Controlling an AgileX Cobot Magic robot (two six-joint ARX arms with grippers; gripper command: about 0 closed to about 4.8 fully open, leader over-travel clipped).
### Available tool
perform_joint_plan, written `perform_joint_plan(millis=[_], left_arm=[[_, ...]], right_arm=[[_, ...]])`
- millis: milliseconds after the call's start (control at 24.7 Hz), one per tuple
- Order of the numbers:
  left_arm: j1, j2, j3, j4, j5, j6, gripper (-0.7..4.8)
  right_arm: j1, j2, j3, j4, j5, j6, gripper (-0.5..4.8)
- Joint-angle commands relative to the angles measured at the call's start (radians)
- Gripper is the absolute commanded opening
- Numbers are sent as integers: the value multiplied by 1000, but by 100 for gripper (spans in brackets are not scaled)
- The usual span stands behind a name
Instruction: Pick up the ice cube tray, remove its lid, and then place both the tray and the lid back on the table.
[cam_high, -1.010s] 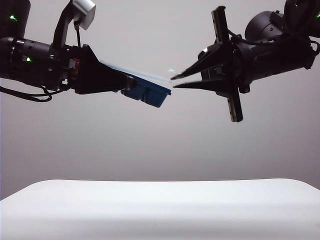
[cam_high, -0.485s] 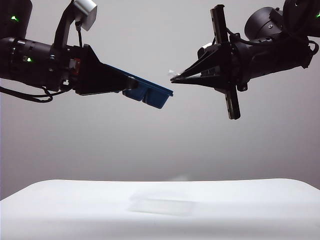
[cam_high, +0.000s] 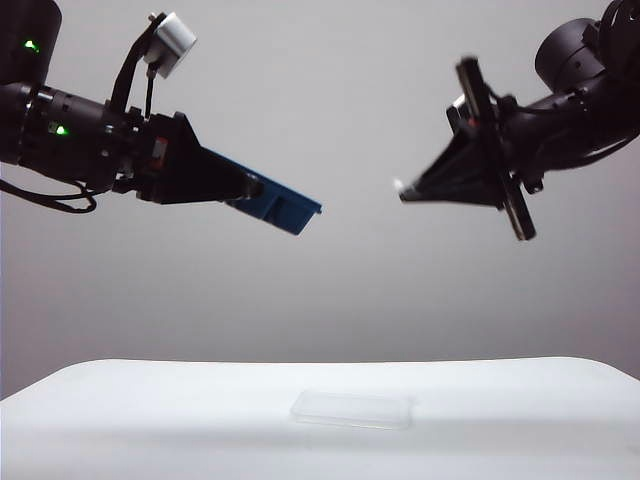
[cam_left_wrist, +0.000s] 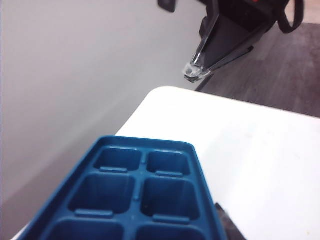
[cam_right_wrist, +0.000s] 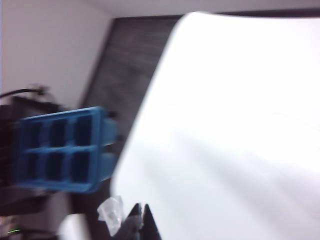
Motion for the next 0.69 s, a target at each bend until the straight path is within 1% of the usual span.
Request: perform_joint_plan(millis=[40,121,202,283,404,525,566,687], left_arm=[[-1,7,2,-51,88,109,188],[-1,35,1,-70,136,184,188],[2,68,1,-79,145,222,191],[29,135,1,-70,200,262,224],[91,201,1,-58,237,261,225],[189,256,1,-47,309,260,225],[253,283,2,-40,327,259,225],[322,333,3,6,345,257,224]], right_arm=[[8,-8,2,-28,77,-76,-6],[12,-8,2,-27,77,-79,-6],[12,-8,2,-24,77,-80,-6],[11,-8,2,-29,77,-81,-6],[10,-8,2,-32,59,-81,-6],[10,-8,2,-32,55,-82,-6],[10,-8,1,-32,54,-92,-6],[10,-7,1,-31,59,-101,-6]])
